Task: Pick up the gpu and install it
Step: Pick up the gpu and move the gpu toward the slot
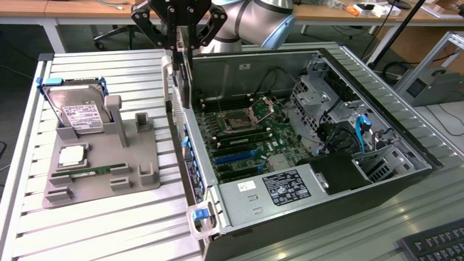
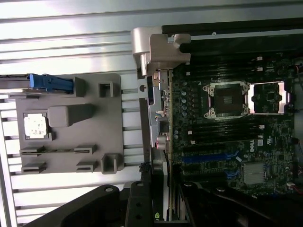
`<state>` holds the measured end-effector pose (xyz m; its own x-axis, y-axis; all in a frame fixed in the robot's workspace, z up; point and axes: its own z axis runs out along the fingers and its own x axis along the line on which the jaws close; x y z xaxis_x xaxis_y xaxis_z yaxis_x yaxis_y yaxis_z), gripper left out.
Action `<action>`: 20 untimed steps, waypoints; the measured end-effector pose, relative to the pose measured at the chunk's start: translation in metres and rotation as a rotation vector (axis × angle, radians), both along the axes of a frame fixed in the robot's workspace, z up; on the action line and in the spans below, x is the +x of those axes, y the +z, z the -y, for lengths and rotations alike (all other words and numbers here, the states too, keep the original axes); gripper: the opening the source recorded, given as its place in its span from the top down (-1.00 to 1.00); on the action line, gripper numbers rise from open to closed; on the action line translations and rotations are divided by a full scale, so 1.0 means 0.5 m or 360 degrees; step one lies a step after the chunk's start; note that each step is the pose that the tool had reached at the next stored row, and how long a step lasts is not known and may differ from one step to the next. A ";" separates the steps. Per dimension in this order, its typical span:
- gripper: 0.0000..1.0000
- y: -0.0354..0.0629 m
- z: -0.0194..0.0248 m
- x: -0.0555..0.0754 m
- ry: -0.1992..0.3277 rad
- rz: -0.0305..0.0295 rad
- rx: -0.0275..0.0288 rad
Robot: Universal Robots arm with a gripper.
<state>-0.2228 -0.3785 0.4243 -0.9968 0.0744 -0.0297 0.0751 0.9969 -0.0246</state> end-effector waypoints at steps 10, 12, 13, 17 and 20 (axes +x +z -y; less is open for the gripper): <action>0.47 0.000 0.0000 0.006 0.0000 0.00001 0.00001; 0.47 0.000 0.0000 0.007 0.0000 0.00000 0.00000; 0.47 0.000 0.0000 0.008 0.0000 -0.00001 -0.00001; 0.47 0.000 0.0000 0.010 0.0000 0.00000 -0.00001; 0.47 0.000 0.0000 0.012 0.0000 0.00000 0.00000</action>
<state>-0.2168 -0.3785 0.4243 -0.9968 0.0744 -0.0297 0.0751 0.9969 -0.0246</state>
